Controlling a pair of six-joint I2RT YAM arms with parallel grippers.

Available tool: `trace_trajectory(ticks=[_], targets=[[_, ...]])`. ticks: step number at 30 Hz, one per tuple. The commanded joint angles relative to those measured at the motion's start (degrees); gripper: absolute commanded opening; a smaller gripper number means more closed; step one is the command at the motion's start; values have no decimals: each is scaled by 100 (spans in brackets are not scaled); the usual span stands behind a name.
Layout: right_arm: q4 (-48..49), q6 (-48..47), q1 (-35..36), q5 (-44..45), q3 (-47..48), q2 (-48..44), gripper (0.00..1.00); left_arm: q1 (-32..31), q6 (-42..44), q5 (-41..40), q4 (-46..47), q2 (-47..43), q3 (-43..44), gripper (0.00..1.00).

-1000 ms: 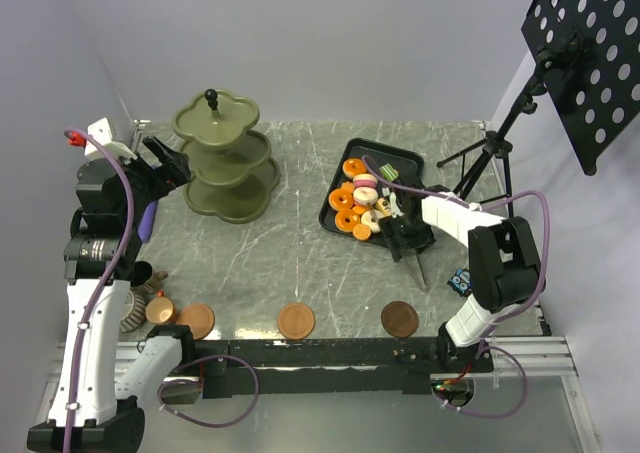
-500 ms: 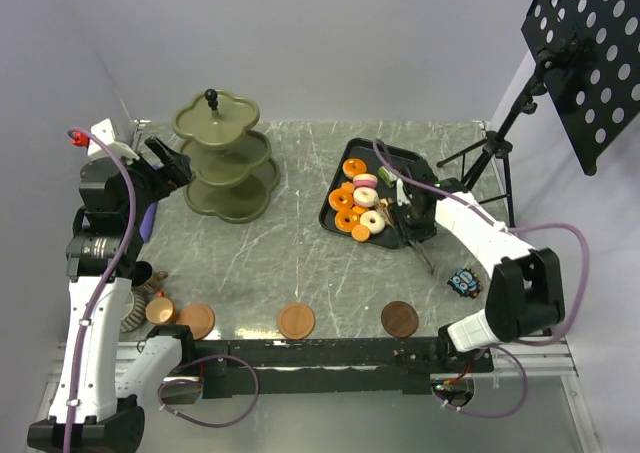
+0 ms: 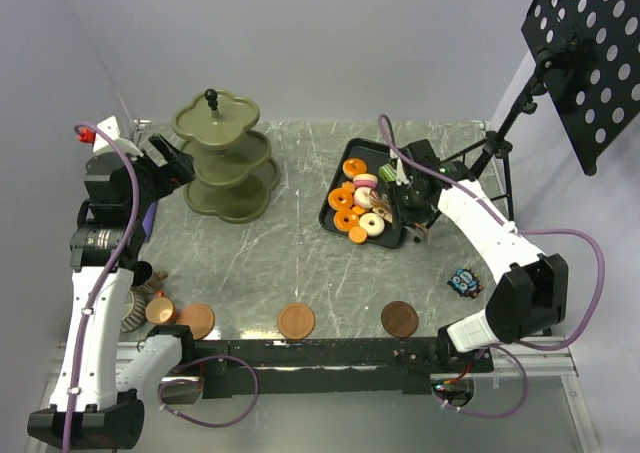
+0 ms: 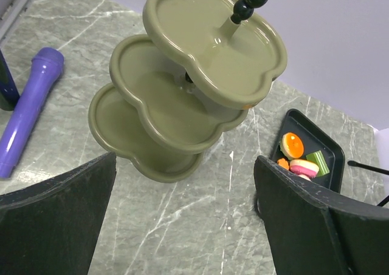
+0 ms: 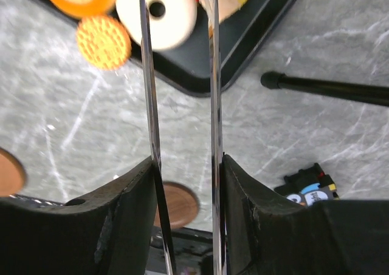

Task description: Serve the afternoon tea

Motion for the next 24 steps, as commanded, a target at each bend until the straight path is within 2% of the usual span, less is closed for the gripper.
trace_trajectory(ticks=[1,9,13,24], targets=[[-202,482,42,226,544,126,49,23,-96,138,224,65,223,100],[-9,420,42,447,825,46,50,23,-192,191,321,197,258,100],[-17,464,42,254,1176,371,51,23,-227,191,330,206,258,100],[-202,333,42,437,1994,1276,56,23,-210,165,259,145,337,100]])
